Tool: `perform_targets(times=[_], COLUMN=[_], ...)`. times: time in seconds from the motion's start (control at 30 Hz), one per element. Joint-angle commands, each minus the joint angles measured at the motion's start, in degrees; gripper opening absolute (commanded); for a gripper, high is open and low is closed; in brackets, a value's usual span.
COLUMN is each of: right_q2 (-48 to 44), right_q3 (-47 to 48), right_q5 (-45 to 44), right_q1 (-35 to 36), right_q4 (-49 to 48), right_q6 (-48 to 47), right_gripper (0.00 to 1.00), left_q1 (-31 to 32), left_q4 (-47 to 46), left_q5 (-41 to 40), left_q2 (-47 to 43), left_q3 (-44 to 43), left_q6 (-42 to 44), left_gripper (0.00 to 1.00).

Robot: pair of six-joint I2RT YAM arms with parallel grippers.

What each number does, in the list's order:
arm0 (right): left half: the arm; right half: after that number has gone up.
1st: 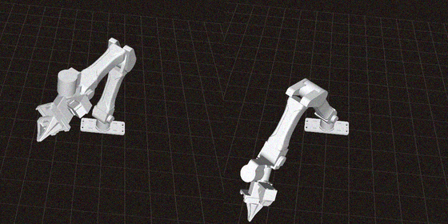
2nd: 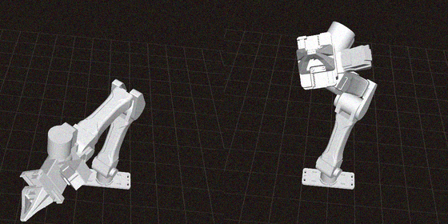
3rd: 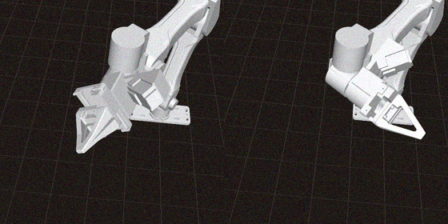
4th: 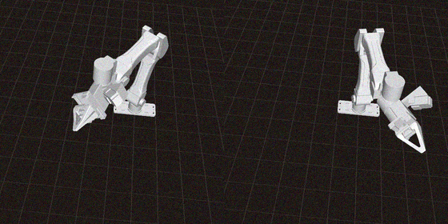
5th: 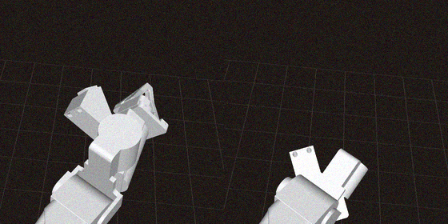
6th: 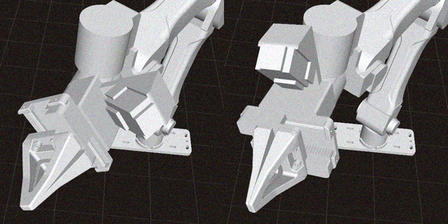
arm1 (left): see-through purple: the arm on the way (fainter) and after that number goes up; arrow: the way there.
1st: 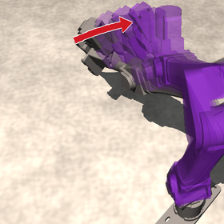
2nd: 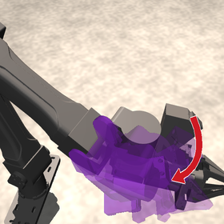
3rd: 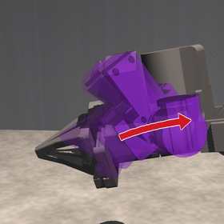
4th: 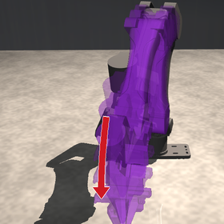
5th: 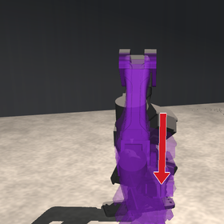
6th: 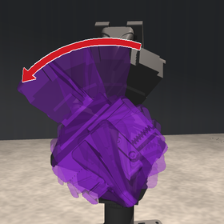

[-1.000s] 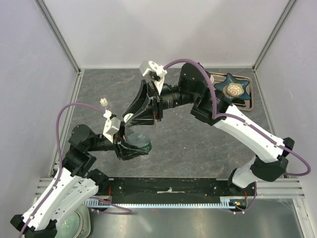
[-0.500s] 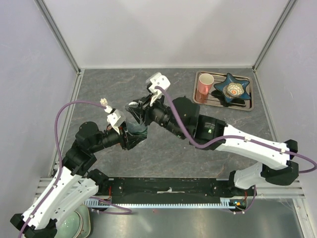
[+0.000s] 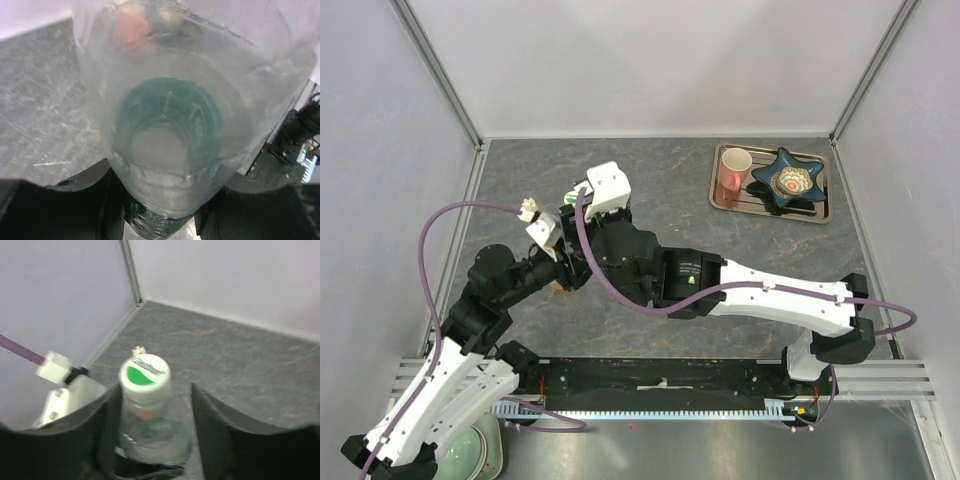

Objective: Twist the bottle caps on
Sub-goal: Screw the bottle cap onto the plastic bottle.

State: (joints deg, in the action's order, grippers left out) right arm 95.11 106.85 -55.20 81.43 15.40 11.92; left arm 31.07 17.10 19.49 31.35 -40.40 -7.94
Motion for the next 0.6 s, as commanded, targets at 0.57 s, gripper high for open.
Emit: perform_targets(times=[0.57], right_q2=[-15.5], right_q3=[2.1], right_q5=[106.8], right_q1=[-22.9], right_q4=[0.4], right_q6=[-2.4], right_gripper=[0.89], left_q1=[-1.0], left_q4=[-24.6], left_q5=[52.0], left_q2=[0.2], left_q3=[0.7], left_q6=[-11.4], left_gripper=[0.02])
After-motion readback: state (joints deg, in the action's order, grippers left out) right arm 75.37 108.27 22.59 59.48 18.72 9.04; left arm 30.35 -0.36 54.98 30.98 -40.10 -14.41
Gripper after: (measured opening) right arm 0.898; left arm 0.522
